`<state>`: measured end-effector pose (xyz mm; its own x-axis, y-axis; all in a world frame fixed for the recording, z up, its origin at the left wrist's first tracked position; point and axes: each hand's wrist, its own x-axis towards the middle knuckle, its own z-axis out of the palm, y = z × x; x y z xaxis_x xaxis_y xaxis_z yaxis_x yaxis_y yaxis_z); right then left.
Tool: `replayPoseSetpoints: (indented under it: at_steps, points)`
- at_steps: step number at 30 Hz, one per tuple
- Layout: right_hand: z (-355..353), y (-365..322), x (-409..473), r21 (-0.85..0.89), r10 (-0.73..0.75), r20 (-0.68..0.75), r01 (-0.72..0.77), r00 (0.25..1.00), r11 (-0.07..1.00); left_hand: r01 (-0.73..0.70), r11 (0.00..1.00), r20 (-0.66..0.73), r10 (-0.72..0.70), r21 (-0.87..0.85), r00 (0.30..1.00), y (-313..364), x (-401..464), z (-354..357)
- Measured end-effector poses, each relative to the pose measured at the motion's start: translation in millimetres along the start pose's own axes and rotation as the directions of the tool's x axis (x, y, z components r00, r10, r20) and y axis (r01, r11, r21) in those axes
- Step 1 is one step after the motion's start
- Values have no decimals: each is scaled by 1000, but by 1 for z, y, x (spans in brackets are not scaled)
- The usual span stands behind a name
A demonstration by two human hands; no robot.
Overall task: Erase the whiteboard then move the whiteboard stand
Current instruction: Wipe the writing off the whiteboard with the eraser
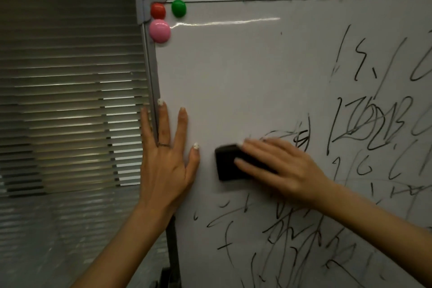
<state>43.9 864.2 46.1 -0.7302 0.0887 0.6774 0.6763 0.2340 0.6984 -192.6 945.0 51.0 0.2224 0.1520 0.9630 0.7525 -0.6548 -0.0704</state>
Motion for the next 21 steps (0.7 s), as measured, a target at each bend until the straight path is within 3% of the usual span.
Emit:
replayPoseSetpoints:
  at_steps: [6,11,14,17,21]
  points:
    - [-9,31,18,-44,321,-161,-332,933,942,21,999,5,-21,42,1000,4,0,2]
    - [3,0,11,43,435,-172,-434,884,900,17,982,-6,-16,191,1000,1,-2,3]
    - [8,-21,-5,99,362,-126,-352,923,931,-15,977,-5,17,215,1000,-1,-4,5]
    - [10,-46,-23,116,157,-3,-155,988,981,-117,966,-5,121,230,993,-4,-8,9]
    - [4,-39,-27,63,-71,88,65,994,996,-175,952,-23,187,250,982,-5,-11,11]
